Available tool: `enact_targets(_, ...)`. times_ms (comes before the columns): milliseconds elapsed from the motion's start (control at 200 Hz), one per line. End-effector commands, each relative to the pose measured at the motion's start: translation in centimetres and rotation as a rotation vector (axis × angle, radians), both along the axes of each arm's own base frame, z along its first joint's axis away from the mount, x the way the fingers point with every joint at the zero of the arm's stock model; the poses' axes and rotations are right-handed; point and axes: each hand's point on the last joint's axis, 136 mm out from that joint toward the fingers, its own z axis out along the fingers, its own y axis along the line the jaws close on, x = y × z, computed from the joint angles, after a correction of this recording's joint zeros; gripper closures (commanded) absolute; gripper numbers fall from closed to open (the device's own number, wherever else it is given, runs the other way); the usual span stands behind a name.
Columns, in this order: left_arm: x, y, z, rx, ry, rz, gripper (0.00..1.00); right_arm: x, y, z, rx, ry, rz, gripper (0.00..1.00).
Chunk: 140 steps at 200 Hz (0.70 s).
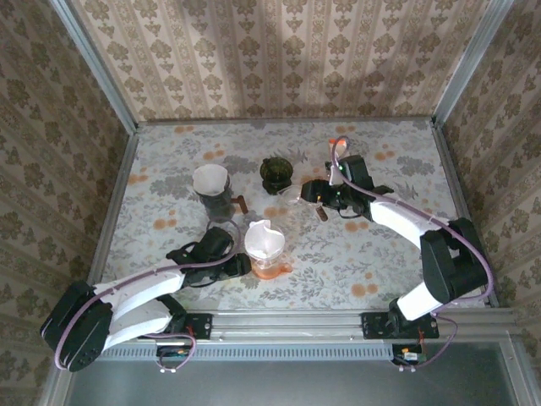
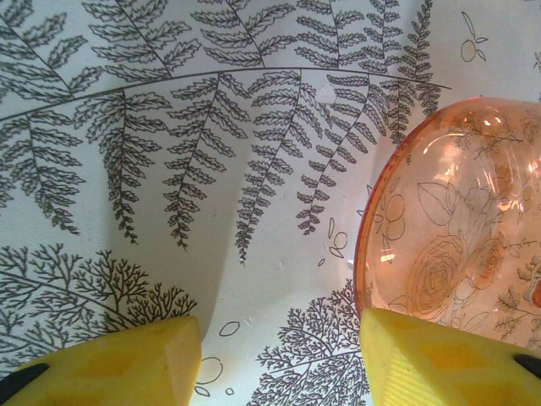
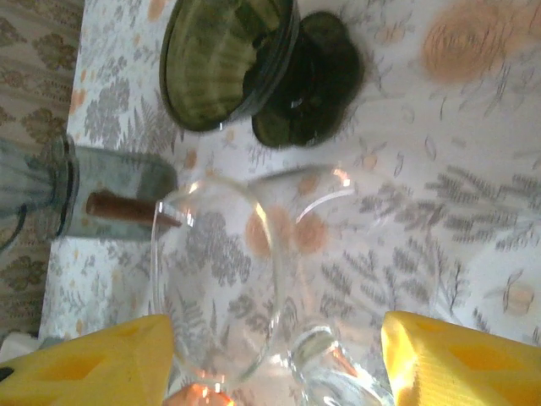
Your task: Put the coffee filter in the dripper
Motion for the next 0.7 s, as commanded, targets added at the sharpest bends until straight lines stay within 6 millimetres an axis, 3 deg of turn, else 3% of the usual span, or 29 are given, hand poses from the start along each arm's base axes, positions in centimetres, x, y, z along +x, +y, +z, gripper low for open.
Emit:
enact_targets(0,1.3,-2.9,2.1,-0.118,-0.099,-0.063,0.44,-1.3,0.3,1.0,0.019,-0.038,0.004,0.32)
enact_targets(315,1.3,-2.9,2.2,-0.117,-0.1,-0.063,0.44,-3.4,-1.6,0.0,-0.325,-0.139,0.052,0.35)
enact_targets(455,1.4,-2.9,2.3,-0.116,-0.102,-0.064,0.44,-3.2,-1.6,-0.5,-0.418,-0.164,0.073,0.38)
enact_targets(500,1.4,-2.9,2.2,-0.114,-0.1,-0.064,0.44,-3.0,-1.7,-1.7,-0.458,-0.144,0.079,0.39)
enact_targets(695,1.3,-2.8,2.2,-0.108,-0.095,-0.063,0.44,-2.1,-0.9,-2.1,-0.501,-0.178,0.115,0.41)
